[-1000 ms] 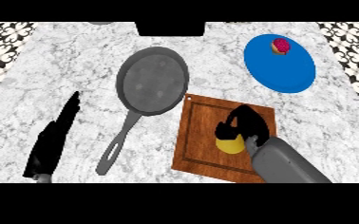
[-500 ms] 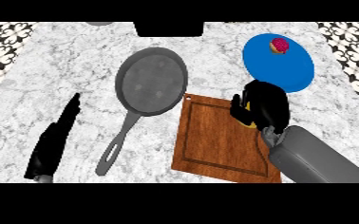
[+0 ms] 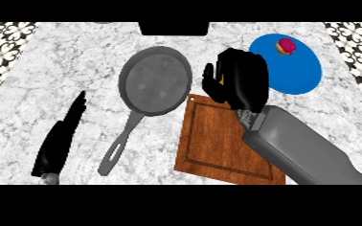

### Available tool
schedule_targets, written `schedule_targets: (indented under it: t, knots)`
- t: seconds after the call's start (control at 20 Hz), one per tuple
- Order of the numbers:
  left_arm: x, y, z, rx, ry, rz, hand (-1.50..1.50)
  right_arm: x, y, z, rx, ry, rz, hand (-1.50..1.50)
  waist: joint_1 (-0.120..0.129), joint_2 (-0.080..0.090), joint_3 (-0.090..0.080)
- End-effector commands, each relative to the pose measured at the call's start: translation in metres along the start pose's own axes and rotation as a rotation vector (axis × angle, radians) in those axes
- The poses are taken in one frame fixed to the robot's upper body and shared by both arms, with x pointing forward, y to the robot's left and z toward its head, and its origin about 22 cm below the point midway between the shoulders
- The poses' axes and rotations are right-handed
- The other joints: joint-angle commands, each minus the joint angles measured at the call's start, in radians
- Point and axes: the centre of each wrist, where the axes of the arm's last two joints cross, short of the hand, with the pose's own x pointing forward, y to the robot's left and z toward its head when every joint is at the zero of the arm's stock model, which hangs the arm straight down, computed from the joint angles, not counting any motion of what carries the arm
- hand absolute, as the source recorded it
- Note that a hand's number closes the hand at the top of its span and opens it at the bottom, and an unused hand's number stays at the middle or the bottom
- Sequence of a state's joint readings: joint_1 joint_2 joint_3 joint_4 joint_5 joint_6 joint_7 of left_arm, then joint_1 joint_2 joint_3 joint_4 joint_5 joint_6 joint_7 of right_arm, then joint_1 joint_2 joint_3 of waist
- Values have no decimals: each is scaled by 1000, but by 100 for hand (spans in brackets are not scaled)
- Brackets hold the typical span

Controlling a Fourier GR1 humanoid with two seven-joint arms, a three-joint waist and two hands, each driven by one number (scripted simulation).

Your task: Pick the lemon from the cutting board and place it in the pan

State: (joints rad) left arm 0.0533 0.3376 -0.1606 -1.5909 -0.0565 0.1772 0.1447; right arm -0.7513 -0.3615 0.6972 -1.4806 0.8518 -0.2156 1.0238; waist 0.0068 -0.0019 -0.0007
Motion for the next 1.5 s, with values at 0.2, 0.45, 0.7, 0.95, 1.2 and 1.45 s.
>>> schedule_targets:
  t: [0.2,0.45,0.7,0.95,1.2,1.45]
  knots:
    - [6,6,0,-17,-28,-20,0,71,21,-37,57,8,-157,150,28,9,1]
    - [18,2,-10,-39,-46,6,0,74,45,-65,111,44,-237,150,48,20,1]
    - [12,-8,-20,-82,-52,-8,0,61,69,-76,154,103,-229,150,92,37,0]
    - [29,-11,-21,-107,-79,-11,0,51,83,-82,250,94,-135,150,116,39,0]
    - [23,-15,-21,-103,-91,-18,0,26,90,-84,397,281,-415,150,138,60,4]
    - [29,-15,-25,-129,-115,-13,0,13,96,-85,435,339,-572,-150,151,58,4]
